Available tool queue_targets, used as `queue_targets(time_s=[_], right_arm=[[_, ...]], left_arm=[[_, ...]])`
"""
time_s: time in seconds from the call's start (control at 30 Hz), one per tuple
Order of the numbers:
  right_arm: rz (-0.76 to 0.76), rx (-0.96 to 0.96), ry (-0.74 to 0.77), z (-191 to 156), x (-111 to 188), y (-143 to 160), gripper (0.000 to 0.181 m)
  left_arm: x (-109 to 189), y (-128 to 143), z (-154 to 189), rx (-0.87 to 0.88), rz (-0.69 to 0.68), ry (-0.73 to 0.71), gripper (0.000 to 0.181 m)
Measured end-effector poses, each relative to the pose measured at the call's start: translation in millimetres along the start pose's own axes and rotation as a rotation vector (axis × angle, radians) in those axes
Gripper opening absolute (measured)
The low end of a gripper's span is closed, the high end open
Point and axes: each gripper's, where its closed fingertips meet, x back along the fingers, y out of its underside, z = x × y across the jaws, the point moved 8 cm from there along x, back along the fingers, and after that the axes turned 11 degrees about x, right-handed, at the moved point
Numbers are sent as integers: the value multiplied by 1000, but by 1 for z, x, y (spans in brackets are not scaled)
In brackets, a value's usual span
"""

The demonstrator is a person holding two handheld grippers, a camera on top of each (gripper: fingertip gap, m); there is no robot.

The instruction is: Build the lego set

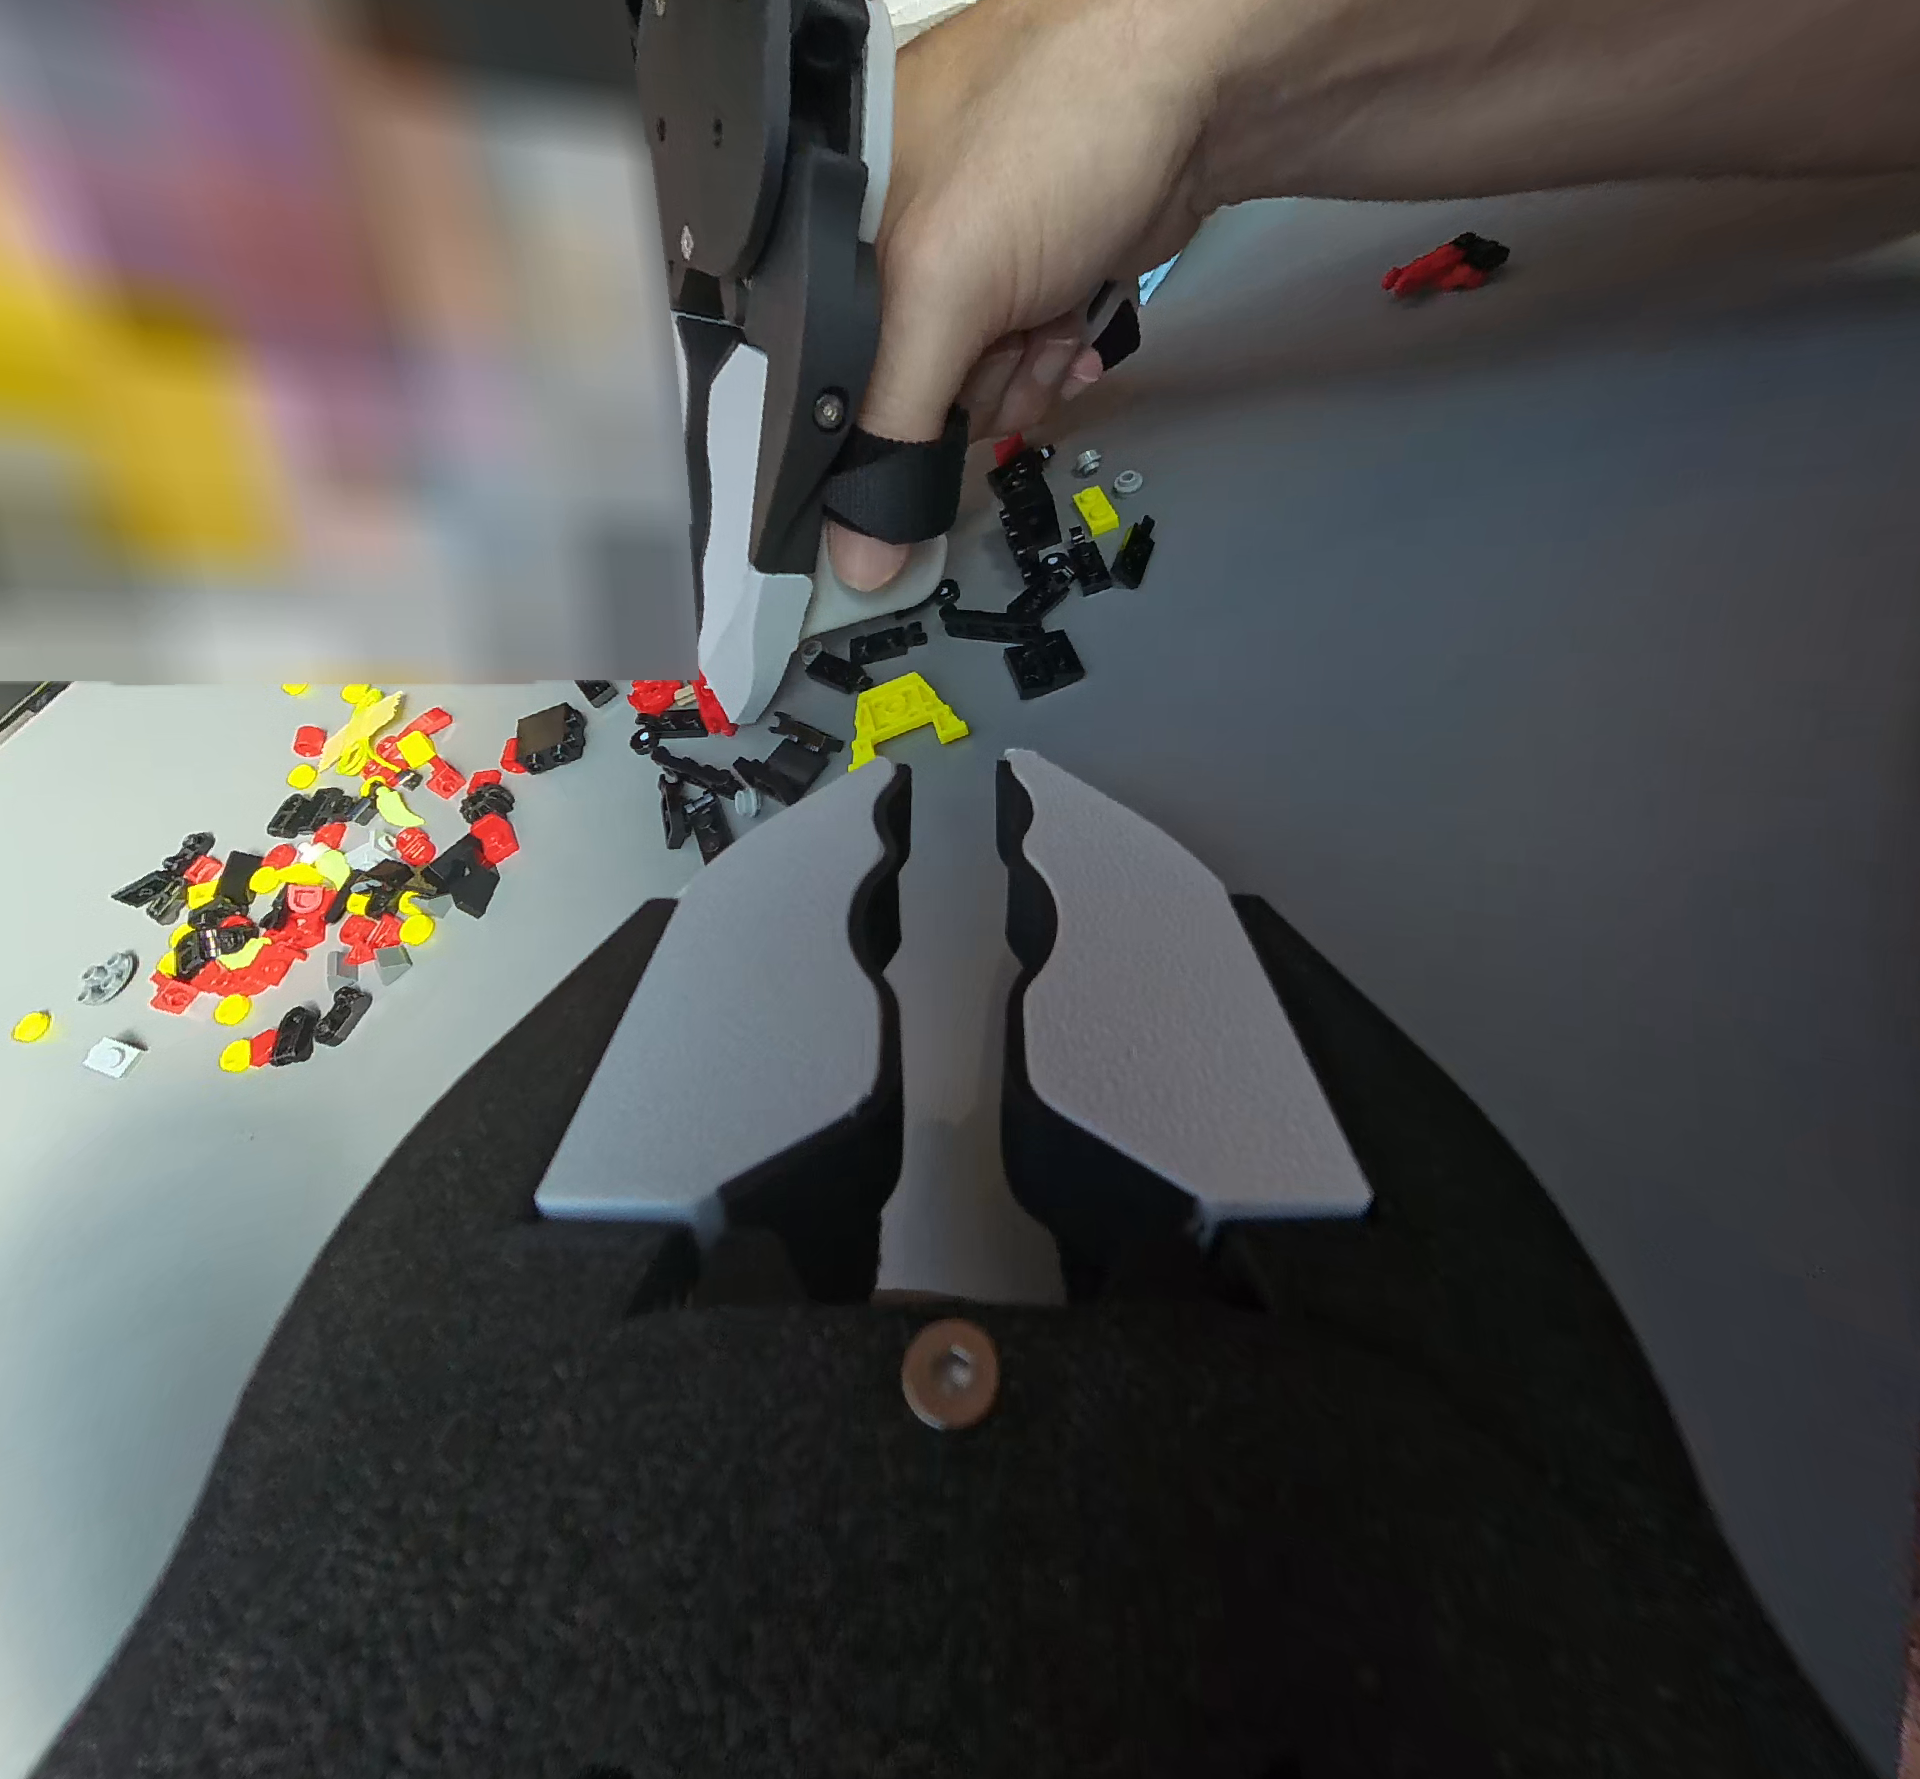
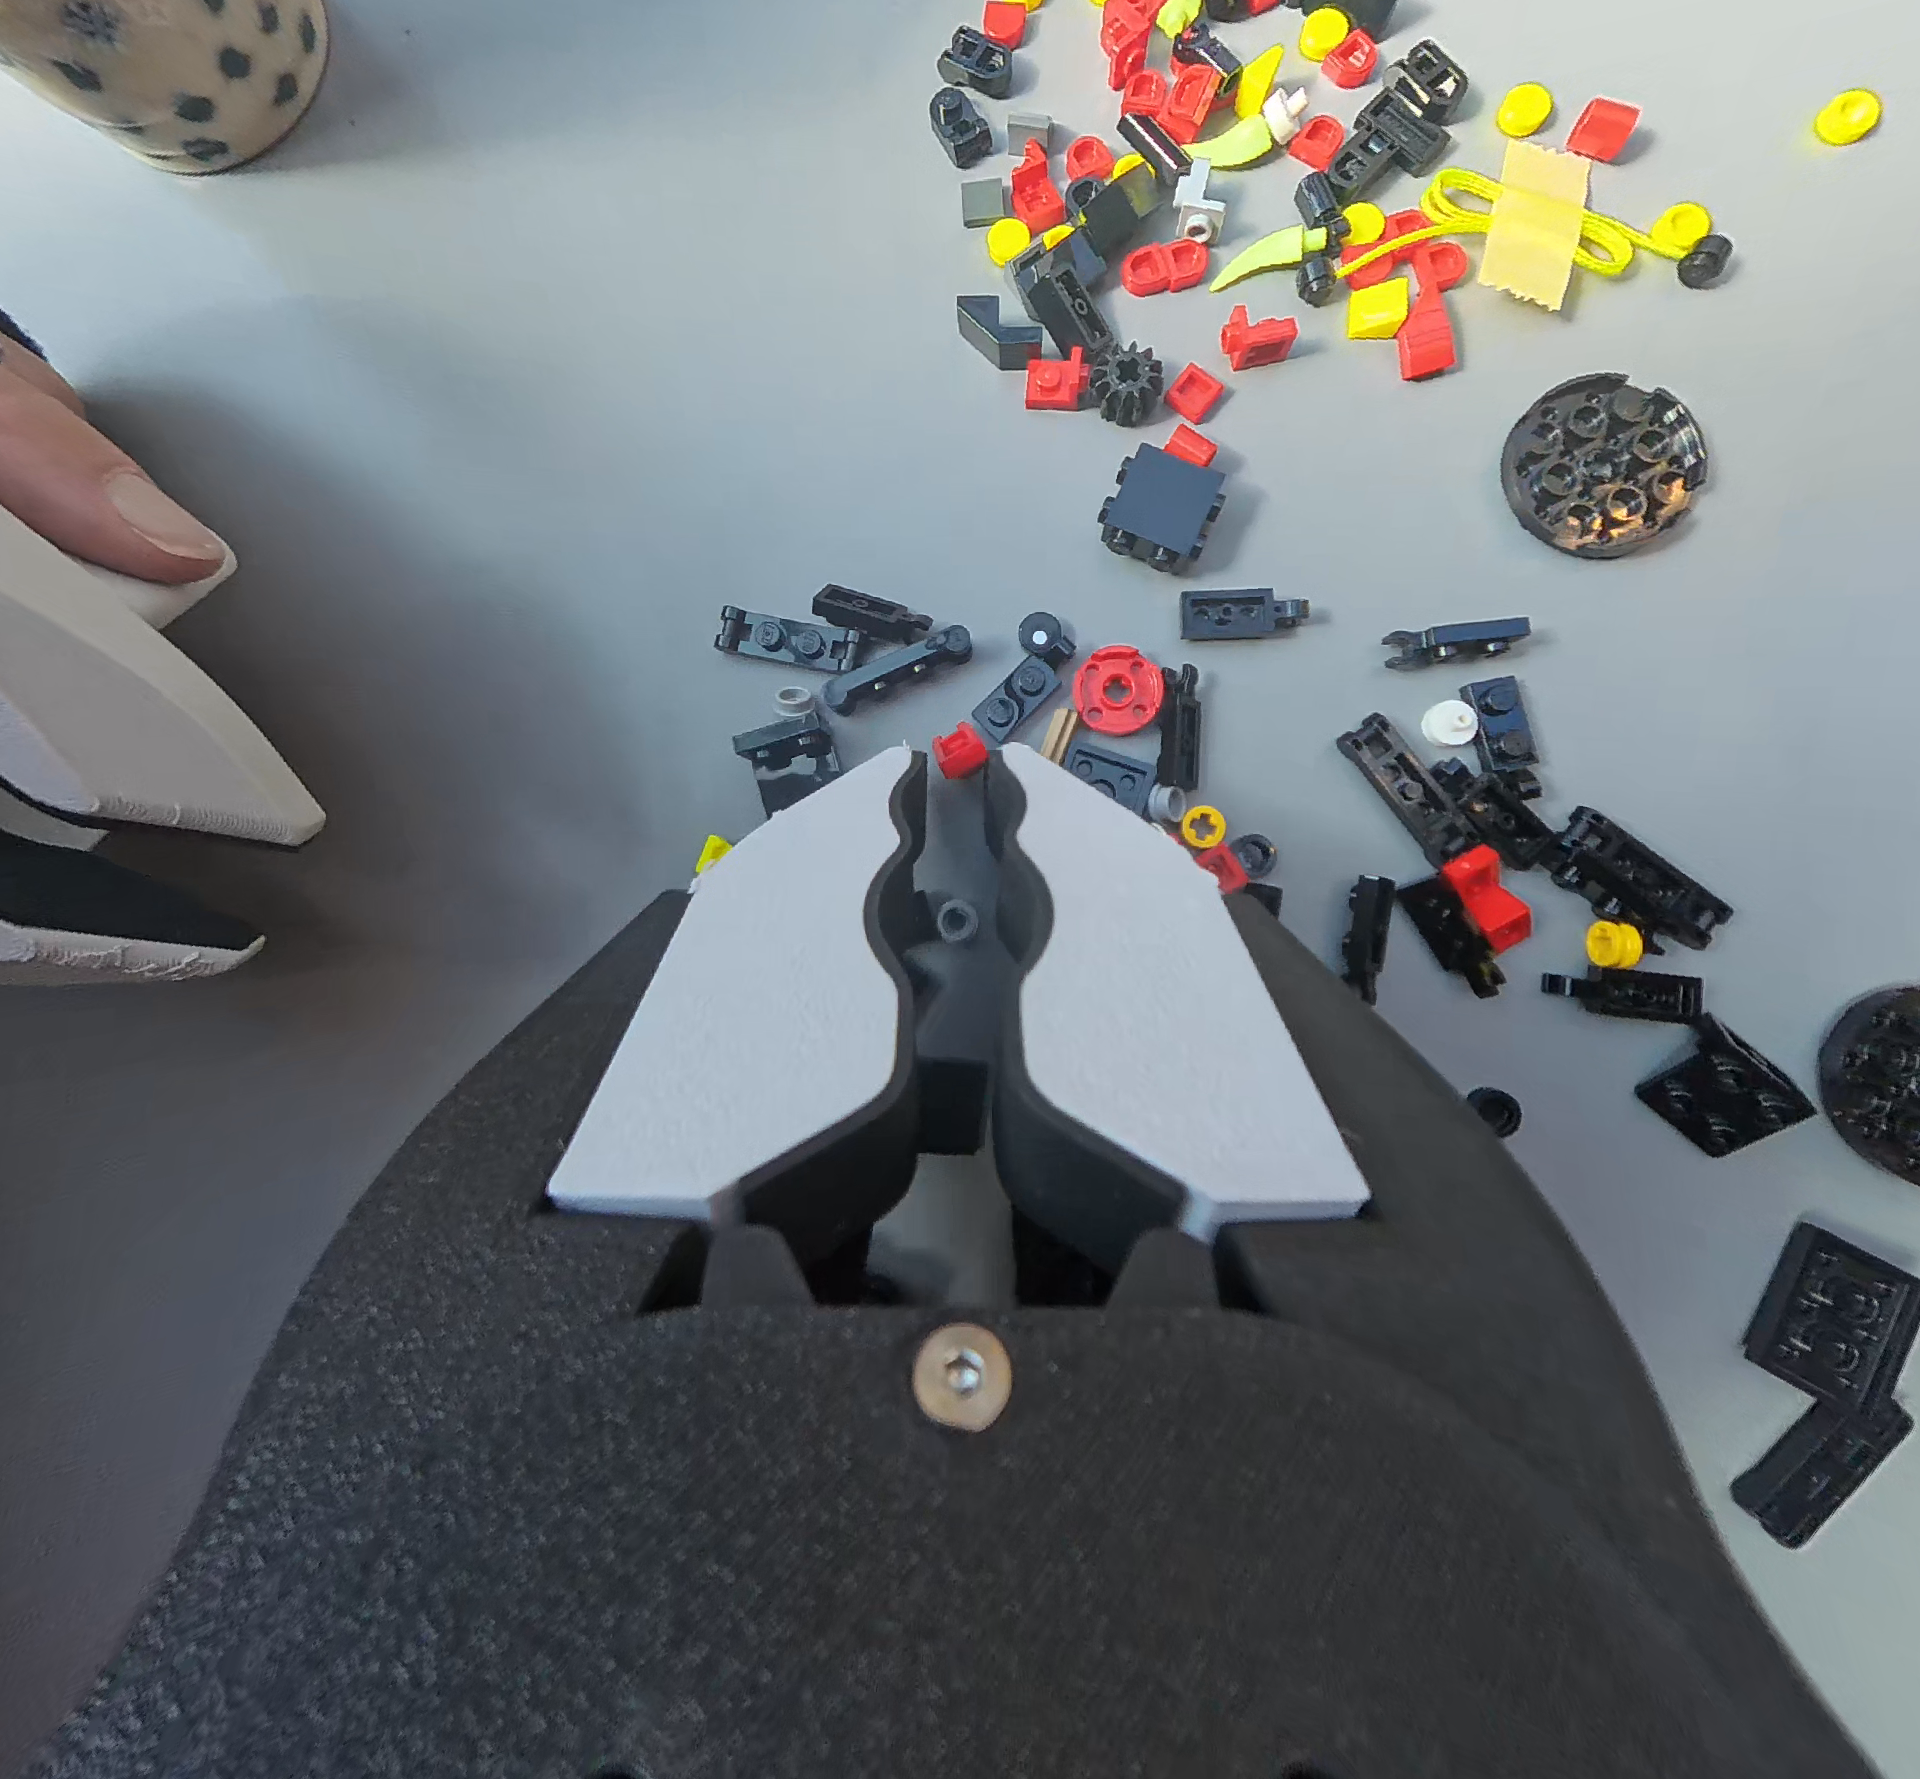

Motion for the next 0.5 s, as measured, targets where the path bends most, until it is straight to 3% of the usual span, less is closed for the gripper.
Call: queue_targets(time_s=[0.17,0.33,0.5], right_arm=[[58,23,14,-2,11,-1,7],[195,127,9,-24,54,13,7],[339,-60,-168,-46,98,41,7]], left_arm=[[-1,-2,1,3,2,7,15],[-6,-14,0,4,25,16,16],[-32,-38,5,-58,99,74,19]])
